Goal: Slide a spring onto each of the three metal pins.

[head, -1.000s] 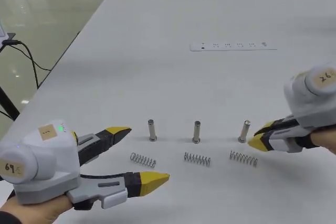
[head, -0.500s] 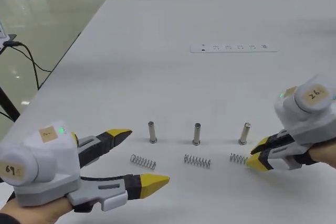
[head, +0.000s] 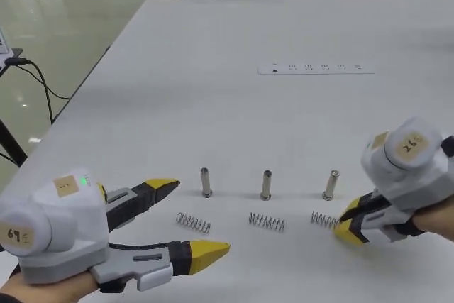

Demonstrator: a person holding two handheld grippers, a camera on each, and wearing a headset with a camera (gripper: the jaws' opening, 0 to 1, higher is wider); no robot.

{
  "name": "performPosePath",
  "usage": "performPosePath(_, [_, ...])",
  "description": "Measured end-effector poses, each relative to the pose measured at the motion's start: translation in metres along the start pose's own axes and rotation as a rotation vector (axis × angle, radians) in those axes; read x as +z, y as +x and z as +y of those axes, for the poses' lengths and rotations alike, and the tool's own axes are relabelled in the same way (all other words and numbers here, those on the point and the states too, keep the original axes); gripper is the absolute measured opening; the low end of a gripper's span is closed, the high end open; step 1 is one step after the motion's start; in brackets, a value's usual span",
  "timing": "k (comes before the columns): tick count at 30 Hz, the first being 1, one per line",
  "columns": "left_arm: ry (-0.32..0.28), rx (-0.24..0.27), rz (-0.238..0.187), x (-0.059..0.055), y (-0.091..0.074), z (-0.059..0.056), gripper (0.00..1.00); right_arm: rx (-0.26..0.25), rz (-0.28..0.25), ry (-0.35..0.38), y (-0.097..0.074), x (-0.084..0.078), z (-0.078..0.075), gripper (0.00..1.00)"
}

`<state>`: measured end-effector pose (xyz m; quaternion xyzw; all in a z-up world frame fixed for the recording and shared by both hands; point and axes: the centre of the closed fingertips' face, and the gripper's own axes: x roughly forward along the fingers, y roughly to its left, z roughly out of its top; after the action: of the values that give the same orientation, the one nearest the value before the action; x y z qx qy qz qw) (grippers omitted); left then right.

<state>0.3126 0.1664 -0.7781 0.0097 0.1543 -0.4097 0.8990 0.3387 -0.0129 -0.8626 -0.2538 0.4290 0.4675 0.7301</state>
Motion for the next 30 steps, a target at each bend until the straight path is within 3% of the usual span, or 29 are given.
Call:
performPosePath(12, [0.014,-0.02,0.006,0.0,0.002,-0.005,0.7,-0.005,0.007,-0.042,-0.001,0.0,0.002,0.07])
performPosePath(24, [0.042,-0.069,0.028,0.001,0.005,-0.015,0.64,0.037,-0.019,-0.063,-0.011,0.013,0.014,0.07])
performPosePath(30, [0.058,-0.118,0.035,0.01,0.011,-0.022,0.6,0.064,-0.05,-0.087,-0.02,0.029,0.025,0.07])
